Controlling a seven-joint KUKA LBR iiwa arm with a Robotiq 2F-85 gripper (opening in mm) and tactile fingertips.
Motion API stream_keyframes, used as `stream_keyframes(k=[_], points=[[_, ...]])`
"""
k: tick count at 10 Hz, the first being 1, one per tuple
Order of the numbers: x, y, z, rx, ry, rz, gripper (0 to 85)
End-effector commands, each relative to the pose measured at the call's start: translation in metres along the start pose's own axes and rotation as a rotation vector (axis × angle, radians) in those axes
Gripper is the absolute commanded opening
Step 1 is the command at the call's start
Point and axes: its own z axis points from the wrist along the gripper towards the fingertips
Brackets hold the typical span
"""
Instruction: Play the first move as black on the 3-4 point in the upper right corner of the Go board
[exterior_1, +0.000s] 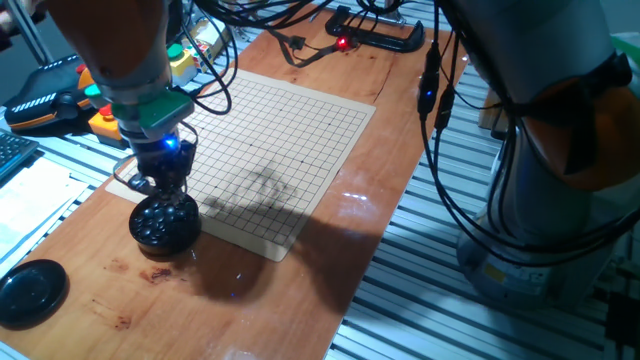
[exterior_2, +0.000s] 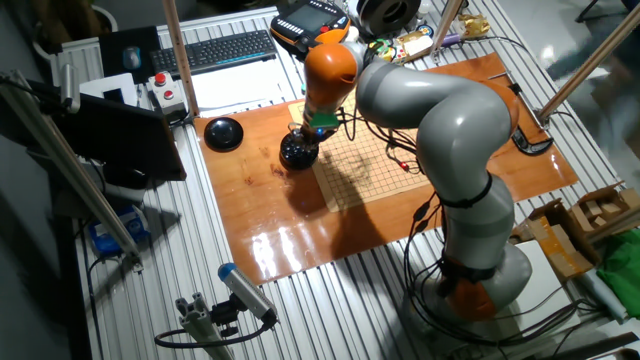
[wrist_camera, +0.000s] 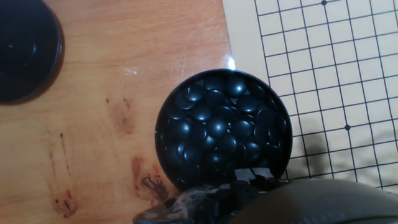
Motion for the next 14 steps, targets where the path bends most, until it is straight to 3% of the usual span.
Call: stream_keyframes(k=[1,2,4,5,9,14], points=[[0.0,0.0,0.0,0.003,0.0,-0.002,0.7],[0.0,0.0,0.0,0.008,-0.002,-0.002,0.7],[0.0,0.0,0.0,-0.02,-0.03,0.004,0.7],[-0.001,0.008,0.001,-0.032,-0.036,0.003,0.7],[-0.014,0.037,0.004,0.009,-0.056,-0.001,0.7],[-0.029,0.04,0.021,0.01,-0.049,-0.001,0.7]])
